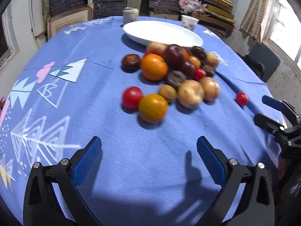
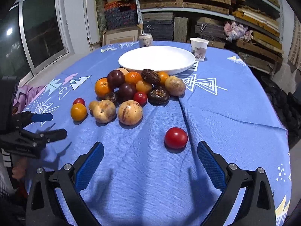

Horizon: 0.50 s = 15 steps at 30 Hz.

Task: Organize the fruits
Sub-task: 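Grasp the lone red tomato with the right tool while the left tool grasps a small orange tomato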

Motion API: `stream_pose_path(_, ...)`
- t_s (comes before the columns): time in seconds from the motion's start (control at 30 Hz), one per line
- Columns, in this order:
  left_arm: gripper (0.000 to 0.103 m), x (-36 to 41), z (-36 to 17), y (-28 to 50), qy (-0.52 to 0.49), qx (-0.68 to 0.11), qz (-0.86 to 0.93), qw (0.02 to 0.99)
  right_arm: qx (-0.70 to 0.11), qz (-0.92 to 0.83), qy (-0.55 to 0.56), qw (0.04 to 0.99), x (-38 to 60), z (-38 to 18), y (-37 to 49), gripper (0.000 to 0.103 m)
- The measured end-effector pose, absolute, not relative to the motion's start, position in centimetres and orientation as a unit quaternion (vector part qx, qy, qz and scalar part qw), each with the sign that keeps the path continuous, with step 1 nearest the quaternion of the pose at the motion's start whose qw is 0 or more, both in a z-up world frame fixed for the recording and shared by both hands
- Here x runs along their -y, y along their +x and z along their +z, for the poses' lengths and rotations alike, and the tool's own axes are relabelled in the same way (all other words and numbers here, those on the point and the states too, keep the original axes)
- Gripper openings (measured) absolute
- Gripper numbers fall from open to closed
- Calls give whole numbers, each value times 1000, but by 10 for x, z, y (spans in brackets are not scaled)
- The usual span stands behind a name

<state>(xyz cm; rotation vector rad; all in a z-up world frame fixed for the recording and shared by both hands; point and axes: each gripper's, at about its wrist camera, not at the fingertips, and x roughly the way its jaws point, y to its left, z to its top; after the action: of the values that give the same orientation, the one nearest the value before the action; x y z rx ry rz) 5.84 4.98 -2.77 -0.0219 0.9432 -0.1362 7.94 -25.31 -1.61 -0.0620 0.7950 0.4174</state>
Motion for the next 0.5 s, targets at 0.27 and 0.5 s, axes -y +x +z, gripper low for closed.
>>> stream_pose_path(0.27, 62, -57, -31, 91, -11, -474, -88, 876, -409, 212, -50, 886, 243, -29, 106, 86)
stream_pose_path(0.5, 57, -51, -38, 107, -23, -475, -111, 873, -429, 199, -25, 881, 253, -39, 120, 77)
